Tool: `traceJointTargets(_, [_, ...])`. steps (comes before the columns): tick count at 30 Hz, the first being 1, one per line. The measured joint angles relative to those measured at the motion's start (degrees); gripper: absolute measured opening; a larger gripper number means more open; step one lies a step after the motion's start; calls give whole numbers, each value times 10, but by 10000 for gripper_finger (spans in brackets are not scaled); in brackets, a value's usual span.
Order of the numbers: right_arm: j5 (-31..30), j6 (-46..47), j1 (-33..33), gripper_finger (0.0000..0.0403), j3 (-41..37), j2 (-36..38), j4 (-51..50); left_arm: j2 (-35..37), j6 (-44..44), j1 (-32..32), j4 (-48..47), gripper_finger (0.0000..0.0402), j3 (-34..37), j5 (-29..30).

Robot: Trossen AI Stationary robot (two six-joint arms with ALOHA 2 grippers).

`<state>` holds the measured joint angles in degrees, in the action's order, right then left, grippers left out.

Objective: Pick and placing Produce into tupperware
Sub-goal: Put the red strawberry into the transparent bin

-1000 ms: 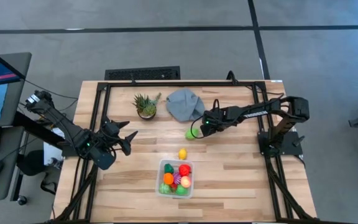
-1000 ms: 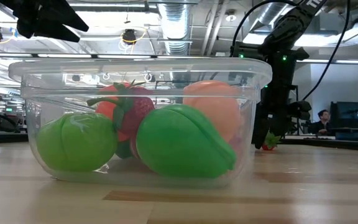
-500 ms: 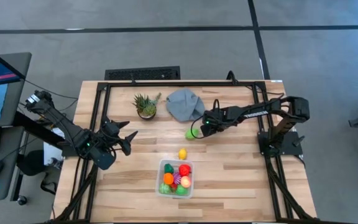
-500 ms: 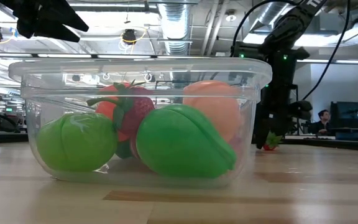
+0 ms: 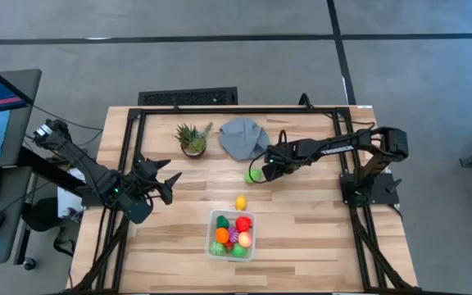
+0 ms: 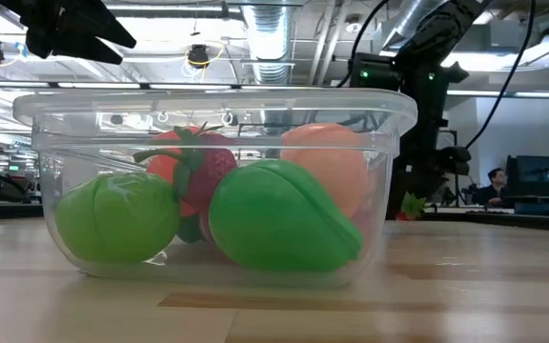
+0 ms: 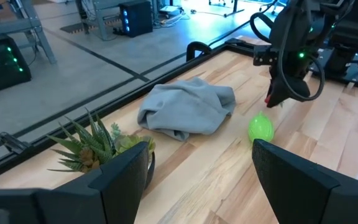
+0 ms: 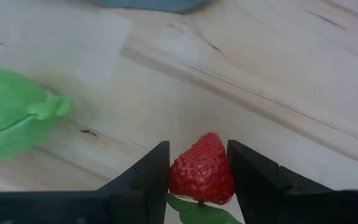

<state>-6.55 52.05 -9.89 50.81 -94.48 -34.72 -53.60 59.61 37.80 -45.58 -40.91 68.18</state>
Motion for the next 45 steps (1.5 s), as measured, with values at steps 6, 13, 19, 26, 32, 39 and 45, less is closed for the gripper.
traceJointTargets(6, [-3,-8,9,181,22,0,-16,0,1,0,0,279,0,0])
traceJointTargets(13, [-5,-15,20,172,46,0,-27,0,2,0,0,279,0,0])
traceJointTargets(19, [-8,-16,24,184,66,0,-42,0,2,0,0,279,0,-3])
traceJointTargets(26, [-9,-30,24,174,91,1,-57,0,2,0,0,279,0,-4])
traceJointTargets(32, [-10,-42,24,178,114,1,-73,0,2,0,0,279,0,-4])
traceJointTargets(39, [-10,-50,24,181,134,1,-73,0,2,0,0,279,0,-4])
traceJointTargets(45, [-9,-62,30,172,159,1,-85,0,2,0,0,279,0,-4])
